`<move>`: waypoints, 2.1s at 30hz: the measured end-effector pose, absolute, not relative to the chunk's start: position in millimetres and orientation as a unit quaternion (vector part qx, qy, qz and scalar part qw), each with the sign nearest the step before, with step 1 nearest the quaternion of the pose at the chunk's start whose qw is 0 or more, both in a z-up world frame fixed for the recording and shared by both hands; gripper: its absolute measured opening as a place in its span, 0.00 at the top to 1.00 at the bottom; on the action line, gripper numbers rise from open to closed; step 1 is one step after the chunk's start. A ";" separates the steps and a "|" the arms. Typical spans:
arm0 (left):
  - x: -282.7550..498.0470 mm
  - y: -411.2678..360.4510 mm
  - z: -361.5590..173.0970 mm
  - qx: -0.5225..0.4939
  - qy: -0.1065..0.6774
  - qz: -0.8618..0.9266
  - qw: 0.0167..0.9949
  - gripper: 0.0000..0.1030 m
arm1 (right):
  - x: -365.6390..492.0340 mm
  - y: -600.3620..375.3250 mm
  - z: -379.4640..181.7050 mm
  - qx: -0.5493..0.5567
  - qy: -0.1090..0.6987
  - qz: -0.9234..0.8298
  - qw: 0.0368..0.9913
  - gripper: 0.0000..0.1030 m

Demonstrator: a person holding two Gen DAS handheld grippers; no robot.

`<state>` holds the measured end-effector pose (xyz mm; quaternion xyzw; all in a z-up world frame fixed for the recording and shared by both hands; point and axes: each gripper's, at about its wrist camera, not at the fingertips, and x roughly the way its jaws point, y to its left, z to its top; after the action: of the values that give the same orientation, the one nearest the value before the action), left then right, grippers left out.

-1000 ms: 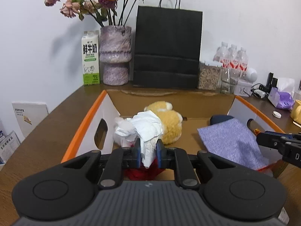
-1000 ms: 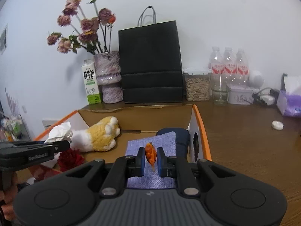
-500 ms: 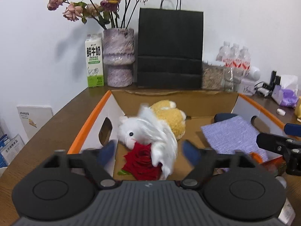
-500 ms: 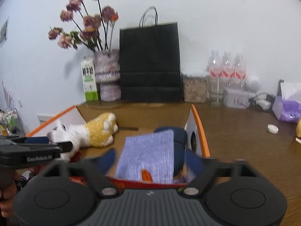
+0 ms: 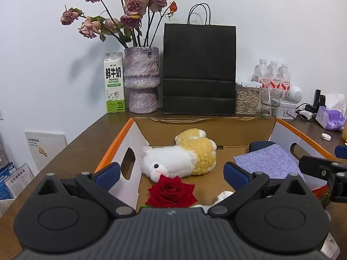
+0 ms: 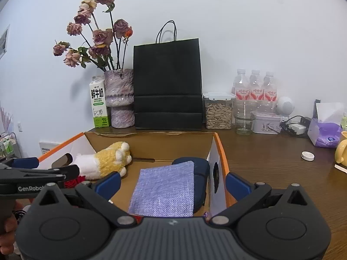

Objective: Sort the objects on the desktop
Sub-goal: 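Place tissue and orange figure into the box and open both grippers, then move the left gripper to the white plaster figure while the right approaches the clear container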

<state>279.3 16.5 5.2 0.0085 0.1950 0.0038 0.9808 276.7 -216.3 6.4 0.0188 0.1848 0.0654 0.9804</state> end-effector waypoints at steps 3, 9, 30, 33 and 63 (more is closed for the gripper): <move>277.5 17.4 6.4 0.005 0.190 0.002 0.982 0.00 | 275.4 -216.4 6.9 0.019 0.181 0.067 0.981 0.00; 275.2 18.5 11.4 -0.002 0.183 -0.002 0.983 0.00 | 275.0 -216.2 10.7 0.024 0.177 0.073 0.981 0.00; 205.2 32.2 65.1 -0.002 0.127 -0.003 0.992 0.00 | 200.8 -195.8 57.8 -0.024 0.137 0.076 0.987 0.00; 191.3 38.3 64.7 -0.001 0.130 0.004 0.991 0.00 | 186.1 -197.0 57.0 -0.024 0.139 0.078 0.987 0.00; 111.9 61.5 -8.3 0.029 0.220 0.022 0.975 0.00 | 112.6 -216.0 -12.0 0.010 0.231 0.085 0.969 0.00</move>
<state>111.9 61.5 -8.3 0.0286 0.2200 0.0221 0.9748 112.6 -216.0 -12.0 0.0097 0.2310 0.0849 0.9692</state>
